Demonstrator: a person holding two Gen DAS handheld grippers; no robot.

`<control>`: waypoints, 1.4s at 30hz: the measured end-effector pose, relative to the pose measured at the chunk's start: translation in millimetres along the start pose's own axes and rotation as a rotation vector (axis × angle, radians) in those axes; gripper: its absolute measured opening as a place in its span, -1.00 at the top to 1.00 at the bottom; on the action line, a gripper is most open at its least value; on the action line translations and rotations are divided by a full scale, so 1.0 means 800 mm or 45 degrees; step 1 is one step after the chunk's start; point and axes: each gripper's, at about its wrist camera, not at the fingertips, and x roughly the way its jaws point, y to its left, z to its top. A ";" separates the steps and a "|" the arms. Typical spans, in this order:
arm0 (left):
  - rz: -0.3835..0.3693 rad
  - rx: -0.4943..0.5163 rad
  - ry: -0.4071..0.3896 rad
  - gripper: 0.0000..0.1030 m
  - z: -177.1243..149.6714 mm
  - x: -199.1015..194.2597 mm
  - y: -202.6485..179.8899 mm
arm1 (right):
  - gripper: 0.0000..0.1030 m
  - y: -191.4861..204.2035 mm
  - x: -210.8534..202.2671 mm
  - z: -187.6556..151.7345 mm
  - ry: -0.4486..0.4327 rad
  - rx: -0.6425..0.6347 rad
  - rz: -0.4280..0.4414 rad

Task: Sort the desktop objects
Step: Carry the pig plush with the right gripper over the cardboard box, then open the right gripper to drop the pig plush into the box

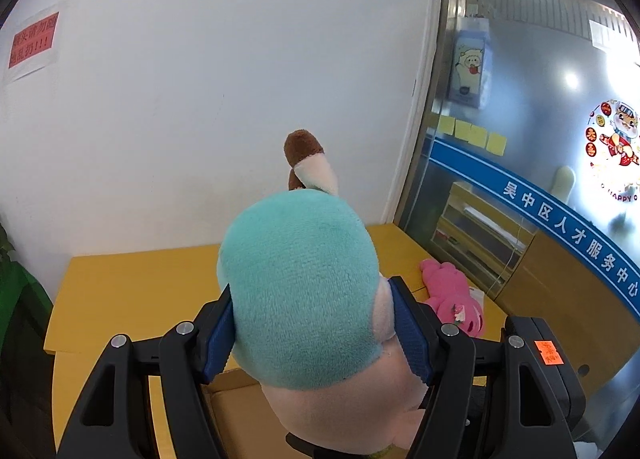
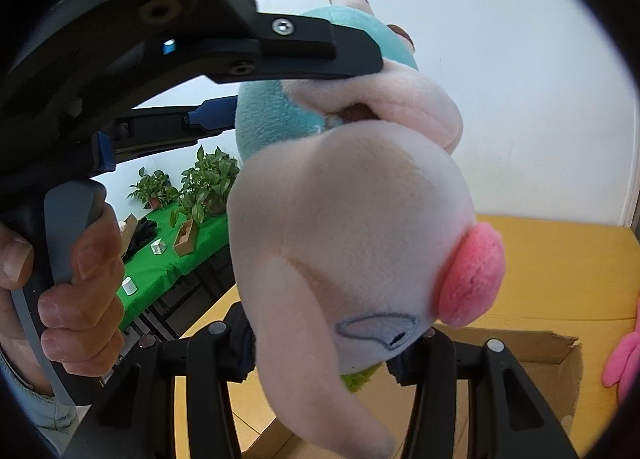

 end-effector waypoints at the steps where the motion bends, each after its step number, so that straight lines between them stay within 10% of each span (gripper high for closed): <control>1: 0.003 -0.001 0.028 -0.43 -0.006 0.015 0.007 | 0.08 -0.004 0.009 -0.007 0.019 0.016 0.000; 20: 0.052 -0.250 0.632 -0.43 -0.235 0.258 0.135 | 0.07 -0.084 0.177 -0.255 0.554 0.423 0.052; 42: 0.188 -0.278 0.697 -0.75 -0.268 0.263 0.148 | -0.10 -0.043 0.084 -0.354 0.740 0.366 0.105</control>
